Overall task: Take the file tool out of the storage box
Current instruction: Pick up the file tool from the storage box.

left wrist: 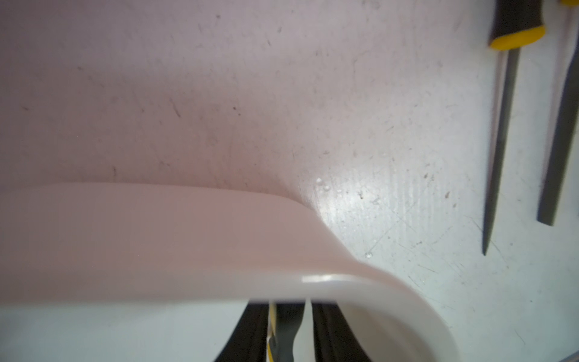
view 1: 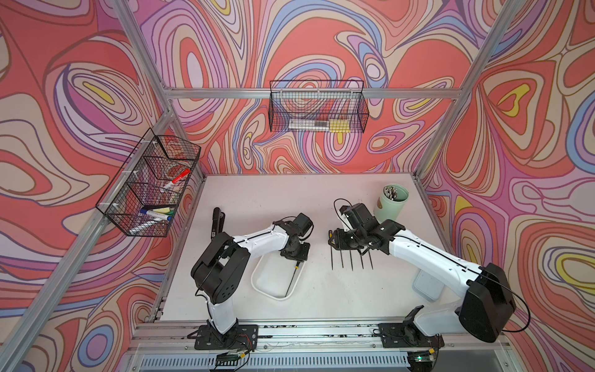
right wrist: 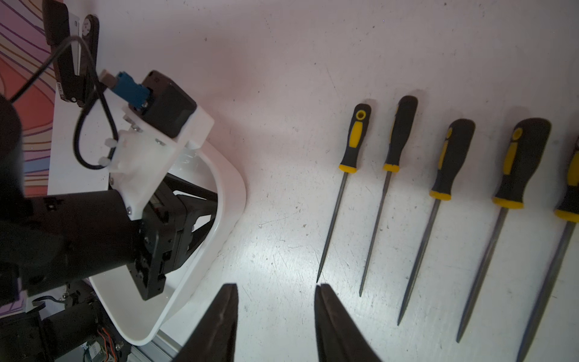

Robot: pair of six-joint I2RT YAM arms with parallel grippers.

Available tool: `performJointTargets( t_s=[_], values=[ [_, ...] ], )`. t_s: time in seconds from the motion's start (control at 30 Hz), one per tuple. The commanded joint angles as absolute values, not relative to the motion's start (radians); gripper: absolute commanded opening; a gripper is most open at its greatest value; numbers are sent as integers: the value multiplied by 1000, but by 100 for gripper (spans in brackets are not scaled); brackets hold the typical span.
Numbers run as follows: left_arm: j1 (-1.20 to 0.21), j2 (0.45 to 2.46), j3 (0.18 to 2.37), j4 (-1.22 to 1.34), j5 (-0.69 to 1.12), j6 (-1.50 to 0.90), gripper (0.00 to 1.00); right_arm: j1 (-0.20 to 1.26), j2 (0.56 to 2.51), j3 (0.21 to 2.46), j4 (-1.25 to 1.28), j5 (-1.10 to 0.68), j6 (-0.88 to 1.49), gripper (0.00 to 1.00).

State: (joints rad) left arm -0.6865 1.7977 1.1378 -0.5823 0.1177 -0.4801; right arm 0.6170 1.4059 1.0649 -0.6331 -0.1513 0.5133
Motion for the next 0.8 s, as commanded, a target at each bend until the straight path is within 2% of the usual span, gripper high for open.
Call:
performJointTargets(
  t_s=[0.0,0.1,0.4,0.6,0.77],
  values=[
    [-704,1819,1169,-637,51,-489,25,612,1372,1043,-611,-151,508,42],
    [-704,1819,1166,-640,39,-491,22,612,1364,1033,-608,-152,508,42],
    [-704,1708,1138,-620,-51,-519,4,611,1319,995,-558,-177,503,41],
    [-703,1570,1114,-576,-69,-544,4,611,1266,956,-491,-228,508,41],
    [-655,1440,1069,-501,-1,-594,4,611,1228,891,-343,-386,541,40]
  ],
)
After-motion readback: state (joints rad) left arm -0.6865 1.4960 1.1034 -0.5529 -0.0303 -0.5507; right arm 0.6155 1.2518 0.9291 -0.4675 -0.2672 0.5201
